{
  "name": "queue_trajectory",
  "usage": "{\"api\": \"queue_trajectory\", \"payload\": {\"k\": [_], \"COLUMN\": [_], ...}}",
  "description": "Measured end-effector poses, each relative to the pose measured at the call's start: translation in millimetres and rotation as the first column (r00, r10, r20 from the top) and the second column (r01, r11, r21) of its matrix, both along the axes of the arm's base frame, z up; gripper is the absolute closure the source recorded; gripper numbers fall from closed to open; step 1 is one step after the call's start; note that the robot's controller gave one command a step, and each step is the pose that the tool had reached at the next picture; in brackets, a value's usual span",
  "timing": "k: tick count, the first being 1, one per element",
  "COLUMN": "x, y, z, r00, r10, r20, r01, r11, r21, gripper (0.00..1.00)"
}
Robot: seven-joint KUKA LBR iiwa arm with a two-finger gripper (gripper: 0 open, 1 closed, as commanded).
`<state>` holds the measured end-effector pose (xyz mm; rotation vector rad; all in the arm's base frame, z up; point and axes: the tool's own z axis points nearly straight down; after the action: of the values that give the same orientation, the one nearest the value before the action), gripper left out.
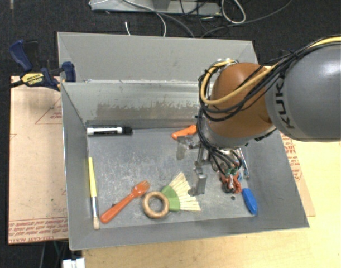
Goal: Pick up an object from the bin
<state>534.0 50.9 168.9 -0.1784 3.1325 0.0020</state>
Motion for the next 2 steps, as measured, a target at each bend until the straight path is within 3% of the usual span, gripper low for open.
{"api": "queue_trajectory", "payload": {"k": [1,2], "x": [-30.1,-56.3], "y": [-25.3,-26.3], "z": [-19.7,-38.1], "r00": [0.999,1.000], "r10": [-0.035,0.014], "r20": [0.001,-0.005], "r01": [0.035,-0.014], "r11": [0.999,1.000], "r21": [0.001,0.002], "gripper": [0.00,0.00]}}
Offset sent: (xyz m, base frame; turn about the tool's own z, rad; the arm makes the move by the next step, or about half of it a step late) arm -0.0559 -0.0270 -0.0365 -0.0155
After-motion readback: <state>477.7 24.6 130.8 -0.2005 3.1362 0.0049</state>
